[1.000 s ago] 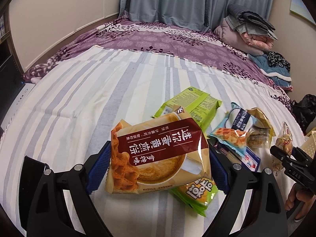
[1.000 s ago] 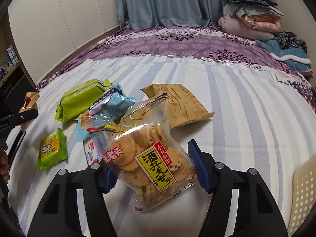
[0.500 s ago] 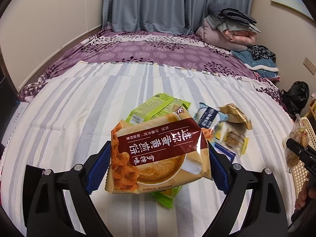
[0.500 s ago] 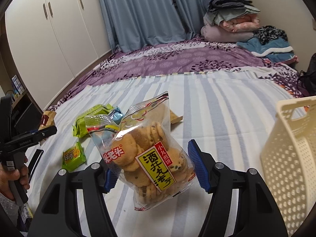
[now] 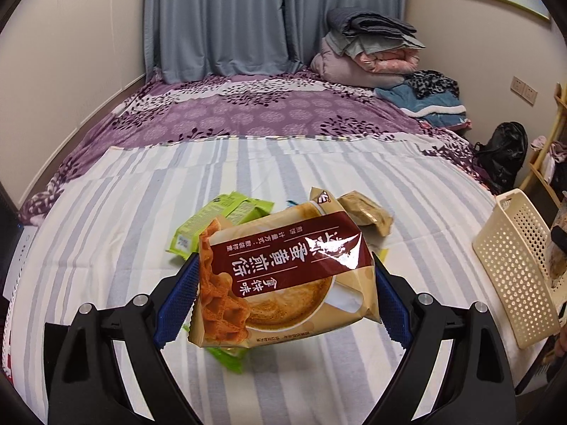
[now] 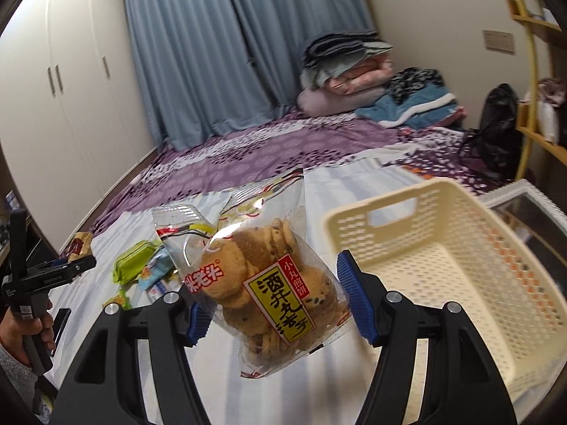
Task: Organize snacks
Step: 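Carry the clear cookie bag with the right tool into the cream basket and release, then carry the egg roll pack with the left tool into the basket and release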
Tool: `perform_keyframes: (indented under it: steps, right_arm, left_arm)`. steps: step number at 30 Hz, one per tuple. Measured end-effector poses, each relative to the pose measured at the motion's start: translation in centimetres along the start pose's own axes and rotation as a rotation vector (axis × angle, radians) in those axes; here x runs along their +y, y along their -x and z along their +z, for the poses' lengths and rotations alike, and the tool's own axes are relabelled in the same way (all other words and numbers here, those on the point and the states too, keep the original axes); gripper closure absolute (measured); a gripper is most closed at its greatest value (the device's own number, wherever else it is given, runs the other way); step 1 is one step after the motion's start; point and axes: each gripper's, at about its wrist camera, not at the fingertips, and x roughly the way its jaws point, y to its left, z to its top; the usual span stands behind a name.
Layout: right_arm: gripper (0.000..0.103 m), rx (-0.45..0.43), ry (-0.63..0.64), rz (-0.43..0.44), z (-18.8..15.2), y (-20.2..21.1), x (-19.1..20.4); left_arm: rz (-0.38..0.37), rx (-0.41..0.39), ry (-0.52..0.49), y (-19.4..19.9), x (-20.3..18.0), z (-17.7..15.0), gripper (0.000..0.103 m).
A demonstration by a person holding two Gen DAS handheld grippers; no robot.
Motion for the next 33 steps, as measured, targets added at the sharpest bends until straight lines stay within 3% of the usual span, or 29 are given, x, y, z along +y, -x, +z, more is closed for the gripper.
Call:
perform_keyframes:
  steps: [5,13,15,17,18,24,33]
  right_arm:
    - [0.039,-0.015,-0.047,-0.099,-0.4,2.2,-4.1]
    - [0.037,0.036,-0.129,-0.232,-2.6,2.8,-9.5]
    - [0.036,0.031,-0.151,-0.241,-3.0,3.2,-10.4]
    - [0.016,0.013,-0.171,-0.249,-3.3,3.6,-11.0]
    - [0.012,-0.003,-0.179,-0.246,-3.4,3.9,-11.2]
    - [0.012,-0.072,-0.191,-0.225,-3.7,5.5,-11.8]
    - [0.006,-0.119,-0.18,-0.281,-3.9,6.8,-11.7]
  left_arm:
    - [-0.026,-0.012,-0.046,0.5,-2.9,0.7,0.013]
    - [-0.083,-0.013,-0.113,0.8,-7.6,1.5,0.013]
    - [-0.095,-0.016,-0.129,0.9,-8.8,1.7,0.013]
    - [-0.107,-0.018,-0.139,0.9,-9.8,2.0,0.013]
    - [-0.115,-0.02,-0.146,1.0,-10.4,2.1,0.013]
    - [-0.164,-0.029,-0.199,1.2,-14.0,2.6,0.013]
    - [-0.293,-0.016,-0.308,1.3,-21.5,2.3,0.013]
